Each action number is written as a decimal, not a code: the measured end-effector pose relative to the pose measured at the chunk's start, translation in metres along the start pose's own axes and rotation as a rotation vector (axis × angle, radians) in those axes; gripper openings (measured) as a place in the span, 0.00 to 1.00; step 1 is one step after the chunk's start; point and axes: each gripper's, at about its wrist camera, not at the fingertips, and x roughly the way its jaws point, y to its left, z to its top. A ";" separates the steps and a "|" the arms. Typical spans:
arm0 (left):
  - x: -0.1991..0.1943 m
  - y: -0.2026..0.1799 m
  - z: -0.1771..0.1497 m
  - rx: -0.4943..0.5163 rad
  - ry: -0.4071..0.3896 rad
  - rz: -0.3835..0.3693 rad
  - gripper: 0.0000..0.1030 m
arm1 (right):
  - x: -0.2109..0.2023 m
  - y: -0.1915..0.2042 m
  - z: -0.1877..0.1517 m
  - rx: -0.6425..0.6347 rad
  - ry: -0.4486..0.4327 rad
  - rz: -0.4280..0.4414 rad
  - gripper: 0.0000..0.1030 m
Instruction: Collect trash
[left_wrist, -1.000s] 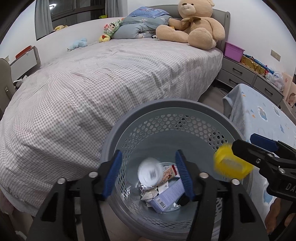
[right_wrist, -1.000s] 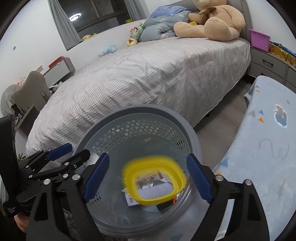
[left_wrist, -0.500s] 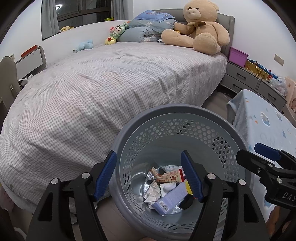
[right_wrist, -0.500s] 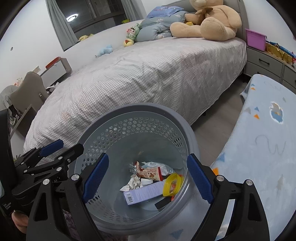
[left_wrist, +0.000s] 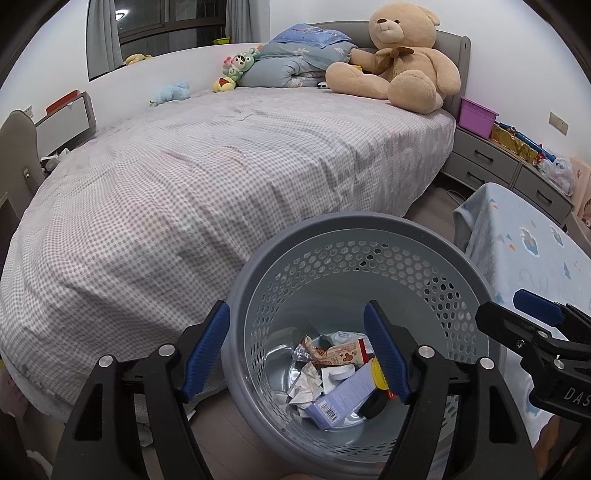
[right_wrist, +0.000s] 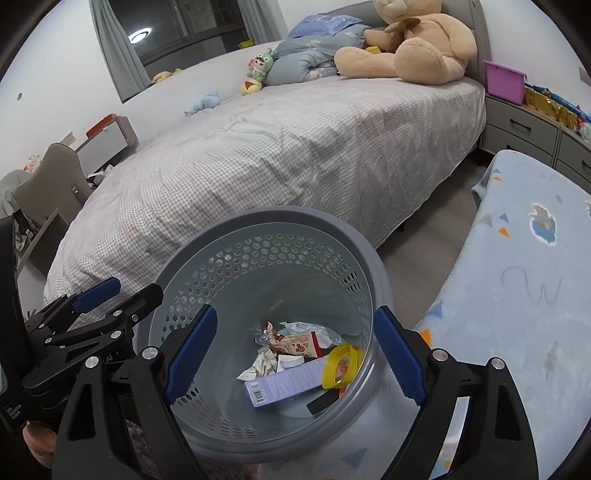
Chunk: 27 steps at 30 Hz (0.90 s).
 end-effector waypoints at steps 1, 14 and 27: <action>0.000 0.000 0.000 0.000 -0.001 0.001 0.71 | -0.001 0.000 0.000 0.002 -0.001 -0.001 0.83; -0.005 0.003 -0.001 -0.003 -0.012 0.002 0.73 | -0.006 0.003 -0.004 0.006 -0.002 -0.018 0.85; -0.006 0.004 -0.002 -0.005 -0.010 0.012 0.76 | -0.013 0.004 -0.005 0.012 -0.013 -0.030 0.86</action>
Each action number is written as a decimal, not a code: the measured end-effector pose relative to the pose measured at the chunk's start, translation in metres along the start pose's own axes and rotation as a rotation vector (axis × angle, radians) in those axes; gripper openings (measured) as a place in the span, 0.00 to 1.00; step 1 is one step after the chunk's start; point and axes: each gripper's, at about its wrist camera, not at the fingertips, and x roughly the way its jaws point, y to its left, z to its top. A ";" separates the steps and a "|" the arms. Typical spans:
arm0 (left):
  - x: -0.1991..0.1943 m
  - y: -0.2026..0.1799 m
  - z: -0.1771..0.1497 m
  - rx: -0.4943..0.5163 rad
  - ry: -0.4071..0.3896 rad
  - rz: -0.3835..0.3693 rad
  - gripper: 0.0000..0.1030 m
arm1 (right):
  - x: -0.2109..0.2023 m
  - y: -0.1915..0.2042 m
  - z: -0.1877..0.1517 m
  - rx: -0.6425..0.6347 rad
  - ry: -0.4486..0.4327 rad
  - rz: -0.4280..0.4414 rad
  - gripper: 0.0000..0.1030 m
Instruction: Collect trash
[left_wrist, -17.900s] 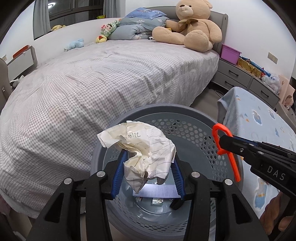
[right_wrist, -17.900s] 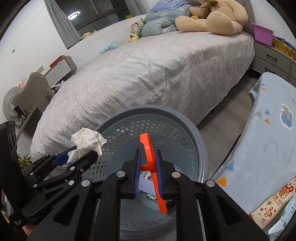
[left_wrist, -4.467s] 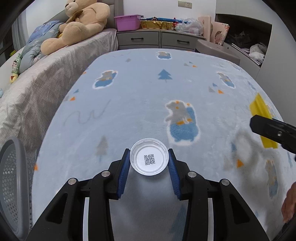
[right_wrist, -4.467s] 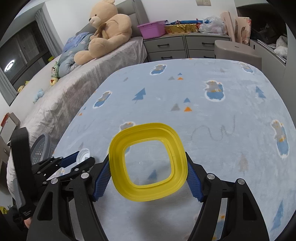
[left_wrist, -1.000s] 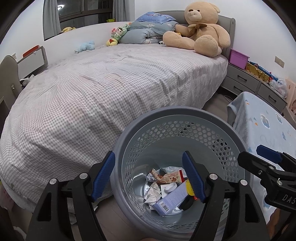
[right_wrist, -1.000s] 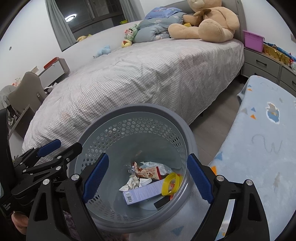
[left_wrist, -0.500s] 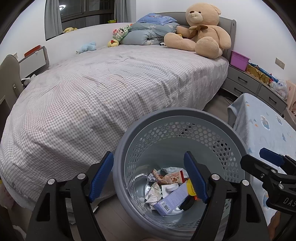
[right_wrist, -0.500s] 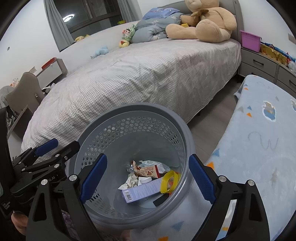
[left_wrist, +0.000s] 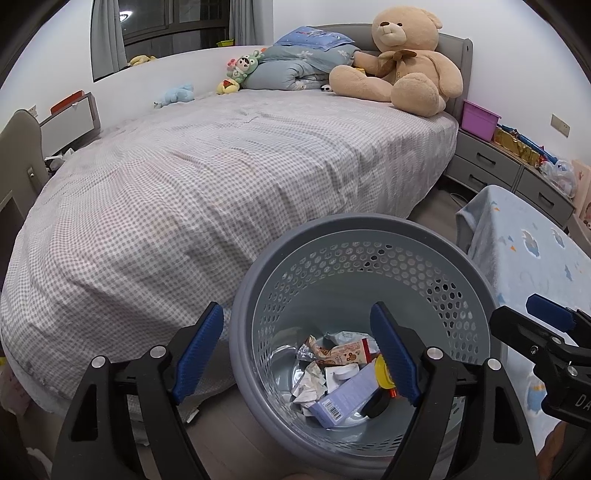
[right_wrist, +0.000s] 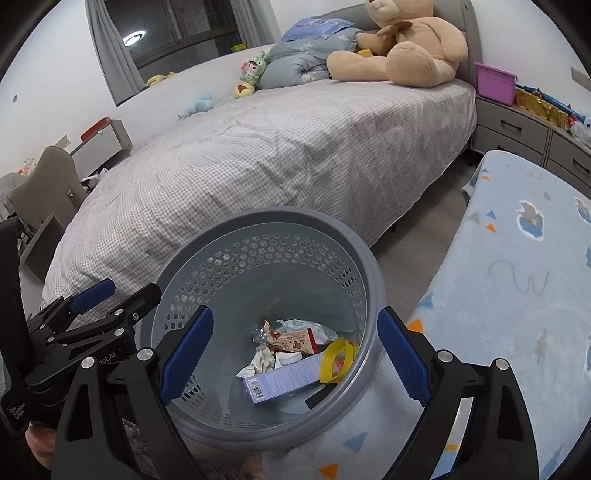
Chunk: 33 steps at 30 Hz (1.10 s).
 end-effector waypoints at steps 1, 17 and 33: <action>0.000 0.000 0.000 0.001 0.001 0.002 0.76 | -0.001 0.000 0.000 0.001 -0.001 0.000 0.86; 0.001 0.001 -0.001 -0.003 0.008 0.013 0.80 | -0.003 -0.001 0.001 0.004 -0.004 -0.003 0.87; 0.000 0.002 -0.001 -0.012 0.003 0.017 0.80 | -0.004 -0.002 0.000 0.007 -0.002 -0.003 0.87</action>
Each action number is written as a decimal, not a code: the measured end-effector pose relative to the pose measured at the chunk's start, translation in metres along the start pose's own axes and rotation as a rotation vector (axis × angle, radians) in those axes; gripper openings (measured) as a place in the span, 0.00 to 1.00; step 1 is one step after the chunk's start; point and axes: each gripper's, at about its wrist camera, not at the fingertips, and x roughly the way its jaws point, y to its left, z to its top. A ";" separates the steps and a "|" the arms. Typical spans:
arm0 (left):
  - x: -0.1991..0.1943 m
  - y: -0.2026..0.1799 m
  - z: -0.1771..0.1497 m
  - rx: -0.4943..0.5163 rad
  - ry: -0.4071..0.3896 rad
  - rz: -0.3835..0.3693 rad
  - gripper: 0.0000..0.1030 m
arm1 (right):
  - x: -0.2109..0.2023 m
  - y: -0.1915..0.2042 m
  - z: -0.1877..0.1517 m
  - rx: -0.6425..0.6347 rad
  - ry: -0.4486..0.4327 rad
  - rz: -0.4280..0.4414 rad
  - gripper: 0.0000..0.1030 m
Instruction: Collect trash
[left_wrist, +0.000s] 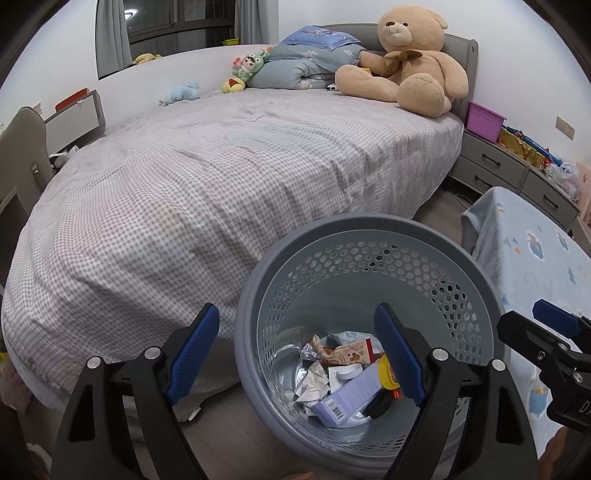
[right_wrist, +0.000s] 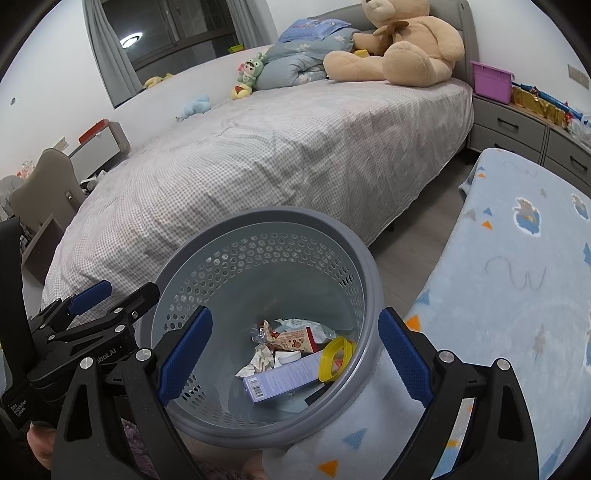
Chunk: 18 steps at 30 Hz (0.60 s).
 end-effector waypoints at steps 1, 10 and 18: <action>0.000 0.000 0.000 0.000 0.001 0.000 0.80 | 0.000 0.000 0.000 0.001 0.000 0.000 0.87; 0.001 0.000 -0.001 -0.002 -0.001 0.002 0.80 | 0.001 0.000 -0.002 0.001 0.001 0.002 0.87; 0.001 0.000 -0.001 -0.002 0.000 0.002 0.80 | 0.001 0.000 -0.002 0.000 0.002 0.003 0.87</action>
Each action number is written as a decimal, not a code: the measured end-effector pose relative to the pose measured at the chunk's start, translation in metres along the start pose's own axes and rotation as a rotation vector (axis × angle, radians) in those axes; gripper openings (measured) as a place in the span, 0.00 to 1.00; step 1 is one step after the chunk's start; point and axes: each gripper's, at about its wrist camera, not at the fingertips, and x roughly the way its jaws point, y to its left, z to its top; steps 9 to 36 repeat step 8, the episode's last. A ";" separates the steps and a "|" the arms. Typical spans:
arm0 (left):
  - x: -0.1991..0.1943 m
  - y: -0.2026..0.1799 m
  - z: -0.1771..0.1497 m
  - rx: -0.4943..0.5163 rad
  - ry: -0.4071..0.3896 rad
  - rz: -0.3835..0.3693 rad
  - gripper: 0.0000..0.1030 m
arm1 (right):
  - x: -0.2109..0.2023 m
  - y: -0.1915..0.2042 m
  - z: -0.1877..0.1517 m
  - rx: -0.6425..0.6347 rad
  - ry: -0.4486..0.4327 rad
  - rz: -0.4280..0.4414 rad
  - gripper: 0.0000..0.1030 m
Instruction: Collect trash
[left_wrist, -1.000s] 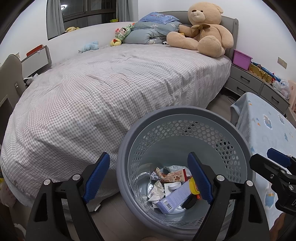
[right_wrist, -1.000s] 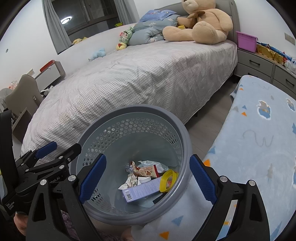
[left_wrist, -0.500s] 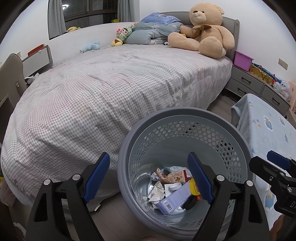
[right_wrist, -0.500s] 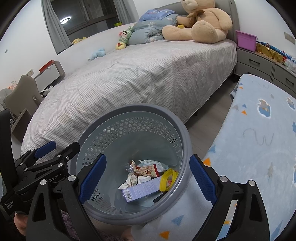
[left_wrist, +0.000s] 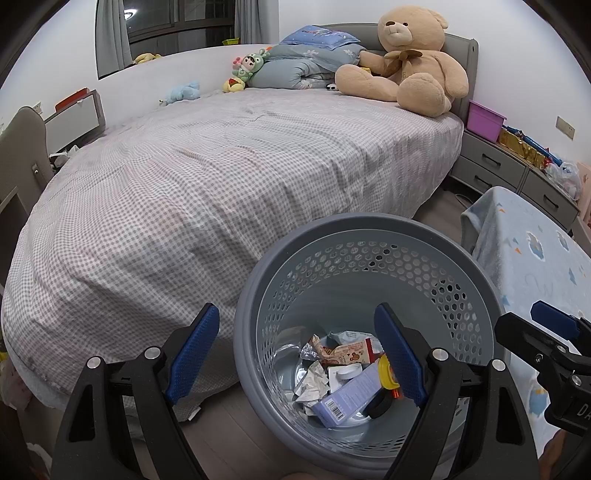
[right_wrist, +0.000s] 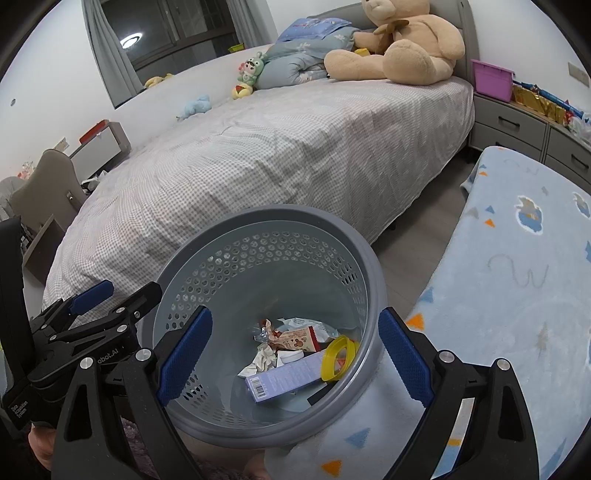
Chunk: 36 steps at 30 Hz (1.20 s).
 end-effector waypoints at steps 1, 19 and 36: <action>0.000 0.000 0.000 -0.001 0.001 0.001 0.80 | 0.001 0.001 -0.001 0.000 0.000 -0.001 0.87; 0.001 0.000 0.000 -0.002 0.001 0.002 0.80 | 0.001 0.001 -0.002 0.002 0.001 0.000 0.87; 0.001 0.000 0.000 -0.002 0.001 0.002 0.80 | 0.001 0.001 -0.002 0.002 0.001 0.000 0.87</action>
